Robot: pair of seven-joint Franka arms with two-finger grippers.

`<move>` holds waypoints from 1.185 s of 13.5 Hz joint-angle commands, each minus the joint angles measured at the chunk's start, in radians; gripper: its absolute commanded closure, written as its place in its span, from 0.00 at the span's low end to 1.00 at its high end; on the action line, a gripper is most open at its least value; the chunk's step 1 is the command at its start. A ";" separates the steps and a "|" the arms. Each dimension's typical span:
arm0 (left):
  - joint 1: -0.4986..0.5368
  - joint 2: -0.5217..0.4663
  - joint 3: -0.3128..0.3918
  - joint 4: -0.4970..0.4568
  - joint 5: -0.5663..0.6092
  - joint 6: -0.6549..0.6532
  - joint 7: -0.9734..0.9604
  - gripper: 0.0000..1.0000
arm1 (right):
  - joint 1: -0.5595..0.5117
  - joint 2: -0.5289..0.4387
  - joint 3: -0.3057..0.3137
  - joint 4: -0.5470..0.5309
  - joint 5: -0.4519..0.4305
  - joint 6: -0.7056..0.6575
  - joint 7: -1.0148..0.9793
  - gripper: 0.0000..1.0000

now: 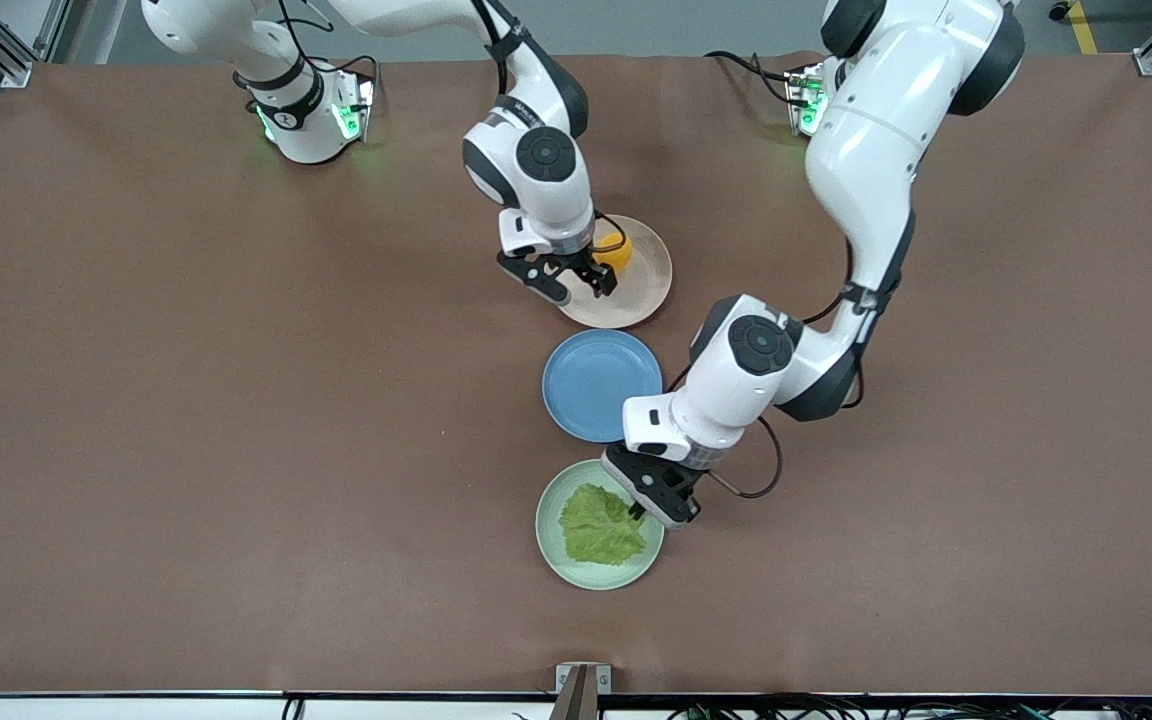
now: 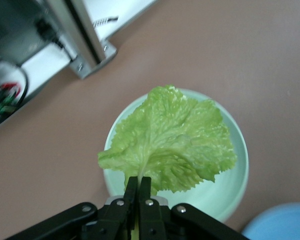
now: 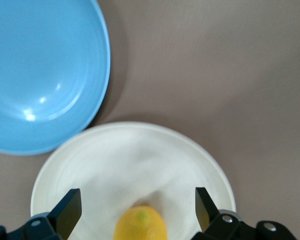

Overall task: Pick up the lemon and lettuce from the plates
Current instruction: 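Lift the lettuce off the plate while the right gripper grasps the lemon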

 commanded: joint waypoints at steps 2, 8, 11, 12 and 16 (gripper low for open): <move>0.097 -0.199 -0.005 -0.175 -0.015 -0.223 0.000 0.97 | 0.080 0.055 -0.015 0.023 -0.001 0.062 0.091 0.03; 0.258 -0.386 0.005 -0.514 0.081 -0.216 0.031 0.97 | 0.139 0.117 -0.020 0.046 -0.007 0.077 0.148 0.09; 0.362 -0.386 -0.006 -0.621 0.268 -0.076 0.040 0.97 | 0.128 0.115 -0.021 0.060 -0.009 0.068 0.147 0.50; 0.383 -0.385 -0.009 -0.676 0.268 0.010 0.049 0.97 | 0.122 0.114 -0.020 0.072 -0.007 0.062 0.144 0.75; 0.446 -0.379 -0.012 -0.786 0.273 0.163 0.104 0.97 | 0.059 0.054 -0.022 0.092 -0.007 -0.080 0.077 1.00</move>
